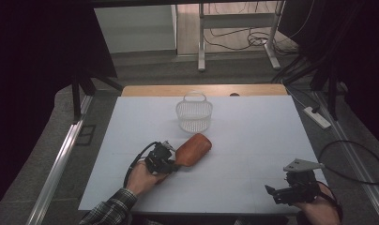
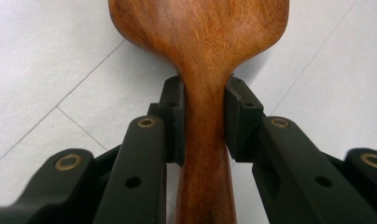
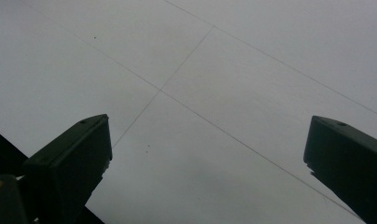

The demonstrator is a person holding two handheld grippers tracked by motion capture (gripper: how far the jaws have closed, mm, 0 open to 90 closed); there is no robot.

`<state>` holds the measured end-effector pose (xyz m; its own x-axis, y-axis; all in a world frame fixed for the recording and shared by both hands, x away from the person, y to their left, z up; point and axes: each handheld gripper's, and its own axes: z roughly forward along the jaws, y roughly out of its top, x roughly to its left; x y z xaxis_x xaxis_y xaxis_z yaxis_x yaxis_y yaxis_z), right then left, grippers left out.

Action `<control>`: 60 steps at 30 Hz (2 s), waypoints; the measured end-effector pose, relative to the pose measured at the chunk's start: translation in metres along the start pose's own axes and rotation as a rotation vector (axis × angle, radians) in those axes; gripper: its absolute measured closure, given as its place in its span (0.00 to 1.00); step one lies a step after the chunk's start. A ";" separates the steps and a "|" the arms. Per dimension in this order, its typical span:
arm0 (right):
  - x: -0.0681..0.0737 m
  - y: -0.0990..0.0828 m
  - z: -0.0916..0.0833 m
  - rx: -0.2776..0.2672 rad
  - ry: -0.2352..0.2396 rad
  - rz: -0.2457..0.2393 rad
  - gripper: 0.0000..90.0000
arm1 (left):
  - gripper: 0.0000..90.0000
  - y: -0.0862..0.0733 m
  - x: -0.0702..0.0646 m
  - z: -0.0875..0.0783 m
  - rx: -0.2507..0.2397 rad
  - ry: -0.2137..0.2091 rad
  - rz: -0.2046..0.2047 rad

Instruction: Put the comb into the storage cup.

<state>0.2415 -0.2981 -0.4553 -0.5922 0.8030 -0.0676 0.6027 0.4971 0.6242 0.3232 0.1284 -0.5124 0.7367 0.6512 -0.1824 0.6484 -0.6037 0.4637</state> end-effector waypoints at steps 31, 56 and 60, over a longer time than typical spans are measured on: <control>-0.001 0.000 -0.004 -0.043 0.020 0.019 0.00 | 0.79 -0.004 -0.007 -0.030 -0.170 -0.031 0.052; 0.001 0.029 -0.001 -0.263 0.130 -0.010 0.00 | 0.79 -0.005 -0.012 -0.050 -0.290 -0.030 0.080; 0.000 0.037 0.003 -0.259 0.163 0.009 0.00 | 0.79 -0.004 -0.013 -0.051 -0.302 -0.034 0.083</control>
<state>0.2652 -0.2788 -0.4342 -0.6780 0.7332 0.0521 0.4648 0.3728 0.8031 0.3010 0.1456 -0.4674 0.7939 0.5866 -0.1598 0.5034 -0.4868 0.7139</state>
